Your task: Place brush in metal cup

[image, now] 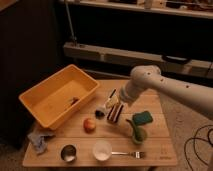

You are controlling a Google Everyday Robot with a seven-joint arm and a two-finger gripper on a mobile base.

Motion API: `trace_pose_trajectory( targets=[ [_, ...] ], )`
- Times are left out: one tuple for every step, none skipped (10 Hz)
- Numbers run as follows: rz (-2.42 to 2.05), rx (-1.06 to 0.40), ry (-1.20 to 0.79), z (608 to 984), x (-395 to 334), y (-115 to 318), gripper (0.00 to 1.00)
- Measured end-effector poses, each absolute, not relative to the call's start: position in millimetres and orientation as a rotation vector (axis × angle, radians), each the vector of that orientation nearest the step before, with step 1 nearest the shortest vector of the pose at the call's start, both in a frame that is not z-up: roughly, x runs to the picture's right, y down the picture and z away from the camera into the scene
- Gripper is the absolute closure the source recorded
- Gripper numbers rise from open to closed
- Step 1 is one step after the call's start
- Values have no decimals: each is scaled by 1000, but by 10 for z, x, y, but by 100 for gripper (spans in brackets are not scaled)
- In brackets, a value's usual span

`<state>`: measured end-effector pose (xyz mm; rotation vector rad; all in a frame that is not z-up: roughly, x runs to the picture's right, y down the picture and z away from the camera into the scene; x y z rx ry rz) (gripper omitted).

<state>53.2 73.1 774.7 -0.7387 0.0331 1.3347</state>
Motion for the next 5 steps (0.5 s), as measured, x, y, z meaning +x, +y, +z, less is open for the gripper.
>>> trace_pose_trajectory(
  targets=[
    [1295, -706, -4, 7810, 322, 639, 20],
    [1266, -668, -5, 7928, 148, 576, 20],
    [1252, -645, 13, 8040, 67, 579, 20],
    [1243, -628, 27, 8133, 5, 593, 20],
    [1227, -595, 66, 8285, -49, 647, 20]
  ],
)
